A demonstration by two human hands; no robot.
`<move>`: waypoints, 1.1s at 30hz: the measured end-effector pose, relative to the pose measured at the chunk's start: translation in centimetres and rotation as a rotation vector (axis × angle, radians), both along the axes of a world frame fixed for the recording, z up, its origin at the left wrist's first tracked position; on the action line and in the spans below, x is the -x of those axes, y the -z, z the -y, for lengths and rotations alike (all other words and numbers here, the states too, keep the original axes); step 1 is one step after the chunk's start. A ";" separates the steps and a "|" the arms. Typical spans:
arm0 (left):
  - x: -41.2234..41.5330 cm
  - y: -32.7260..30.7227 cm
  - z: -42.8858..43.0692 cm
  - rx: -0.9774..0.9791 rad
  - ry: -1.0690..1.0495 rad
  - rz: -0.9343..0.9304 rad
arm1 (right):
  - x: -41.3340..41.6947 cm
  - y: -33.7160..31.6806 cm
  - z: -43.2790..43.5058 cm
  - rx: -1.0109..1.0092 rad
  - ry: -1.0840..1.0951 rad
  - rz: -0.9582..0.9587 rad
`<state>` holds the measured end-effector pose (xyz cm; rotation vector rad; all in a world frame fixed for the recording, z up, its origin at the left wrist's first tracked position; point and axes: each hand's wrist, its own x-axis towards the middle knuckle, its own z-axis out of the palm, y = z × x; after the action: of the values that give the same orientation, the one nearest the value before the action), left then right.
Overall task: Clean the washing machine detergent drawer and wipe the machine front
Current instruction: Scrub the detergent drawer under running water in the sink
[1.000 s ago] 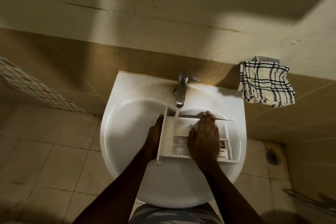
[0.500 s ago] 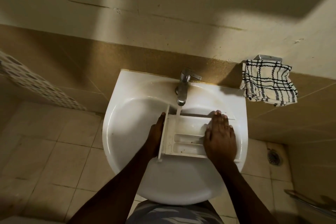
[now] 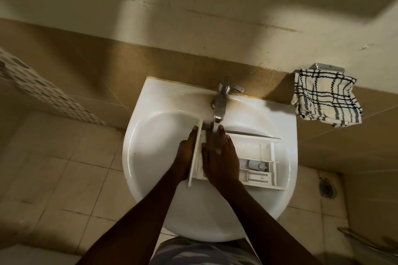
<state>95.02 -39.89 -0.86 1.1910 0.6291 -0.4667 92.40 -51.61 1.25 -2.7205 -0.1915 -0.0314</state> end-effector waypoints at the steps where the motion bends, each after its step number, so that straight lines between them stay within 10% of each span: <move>1: -0.1 -0.1 0.1 -0.006 -0.019 -0.008 | 1.0 0.2 -0.1 0.033 -0.038 -0.013; 15: 0.1 0.0 0.0 -0.057 0.011 0.006 | -1.9 1.2 0.6 0.042 0.069 -0.141; 24: -0.2 0.1 -0.1 -0.072 -0.012 -0.052 | 7.7 0.5 0.9 0.037 -0.171 0.106; 33: 0.1 -0.4 0.2 -0.066 -0.024 0.002 | -1.3 0.6 -0.7 0.121 0.025 0.015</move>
<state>94.95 -40.10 -0.44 1.2453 0.6605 -0.4269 93.71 -50.91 0.65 -2.8444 -0.1684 -0.0488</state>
